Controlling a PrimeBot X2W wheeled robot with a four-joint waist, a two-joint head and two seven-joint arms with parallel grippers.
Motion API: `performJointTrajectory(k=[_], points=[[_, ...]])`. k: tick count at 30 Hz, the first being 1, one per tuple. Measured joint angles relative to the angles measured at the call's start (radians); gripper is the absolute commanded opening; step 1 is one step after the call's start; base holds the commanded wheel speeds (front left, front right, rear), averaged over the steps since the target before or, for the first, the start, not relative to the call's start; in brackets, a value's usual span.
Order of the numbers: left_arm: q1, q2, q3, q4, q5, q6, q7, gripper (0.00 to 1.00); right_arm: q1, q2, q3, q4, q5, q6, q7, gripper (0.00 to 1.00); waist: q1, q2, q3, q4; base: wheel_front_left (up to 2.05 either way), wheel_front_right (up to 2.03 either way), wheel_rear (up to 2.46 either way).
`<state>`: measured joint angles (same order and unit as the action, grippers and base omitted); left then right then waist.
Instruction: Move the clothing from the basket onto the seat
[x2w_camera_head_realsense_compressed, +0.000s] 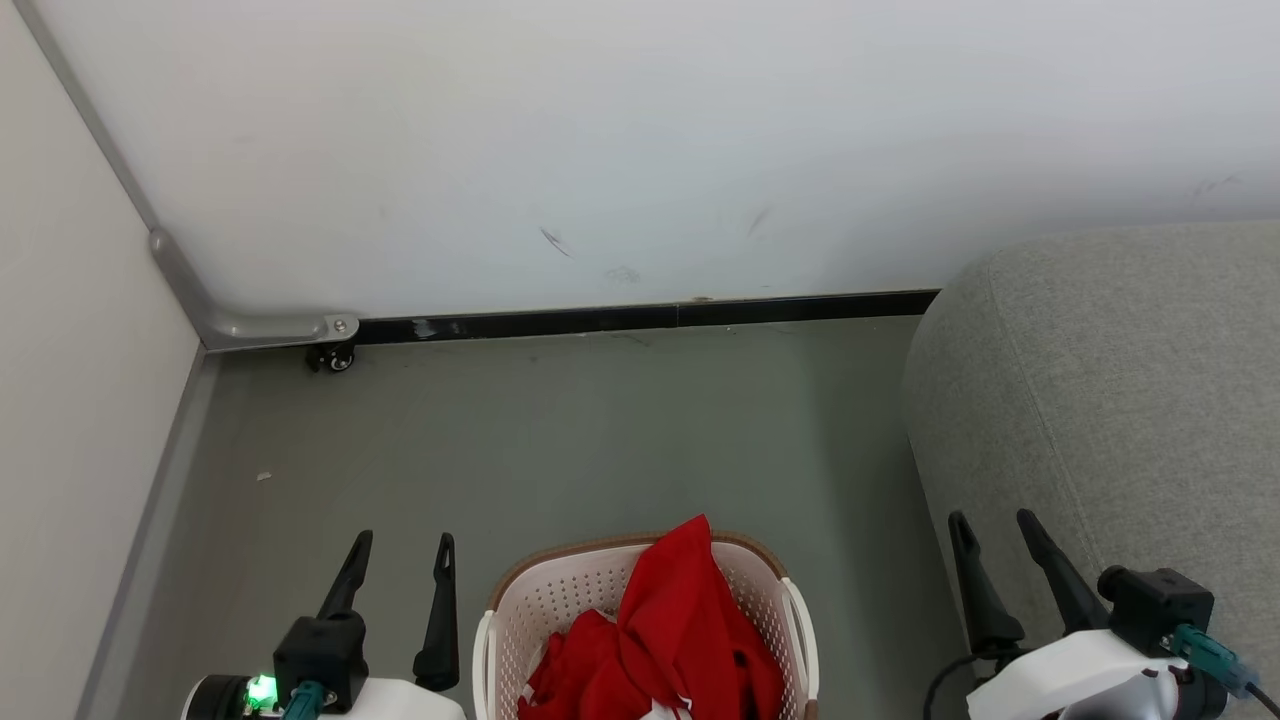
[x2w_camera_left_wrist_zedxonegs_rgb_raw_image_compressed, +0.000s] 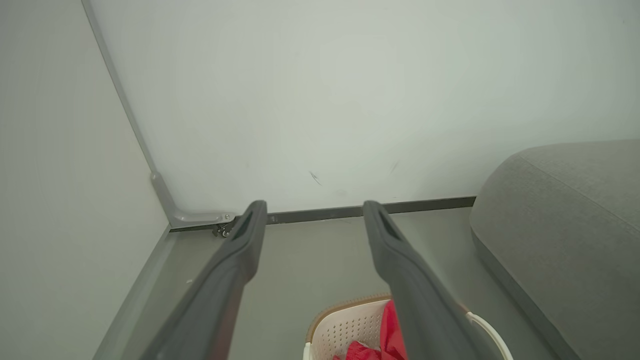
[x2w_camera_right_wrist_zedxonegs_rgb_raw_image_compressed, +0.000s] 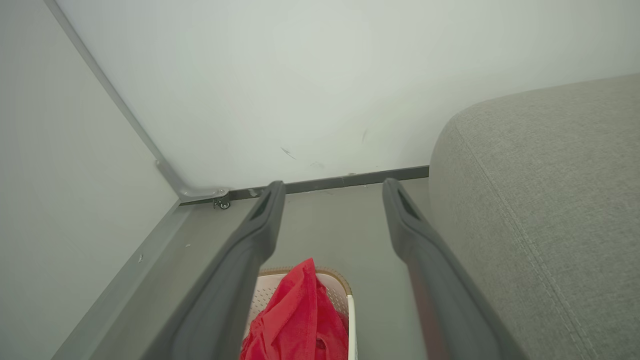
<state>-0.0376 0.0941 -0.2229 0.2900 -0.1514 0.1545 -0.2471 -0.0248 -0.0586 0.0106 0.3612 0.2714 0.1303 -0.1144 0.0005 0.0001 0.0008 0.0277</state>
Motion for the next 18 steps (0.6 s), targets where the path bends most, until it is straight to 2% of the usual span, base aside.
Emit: performJointTrajectory(k=[18], points=[[-0.009, -0.005, 0.018, 0.016, 0.0, 0.001, 0.0, 1.0, 0.0, 0.007, -0.005, -0.002, -0.003, 0.0, 0.031, 1.0, -0.0001, 0.0, 0.01, 0.0, 0.0, 0.0, 0.0]])
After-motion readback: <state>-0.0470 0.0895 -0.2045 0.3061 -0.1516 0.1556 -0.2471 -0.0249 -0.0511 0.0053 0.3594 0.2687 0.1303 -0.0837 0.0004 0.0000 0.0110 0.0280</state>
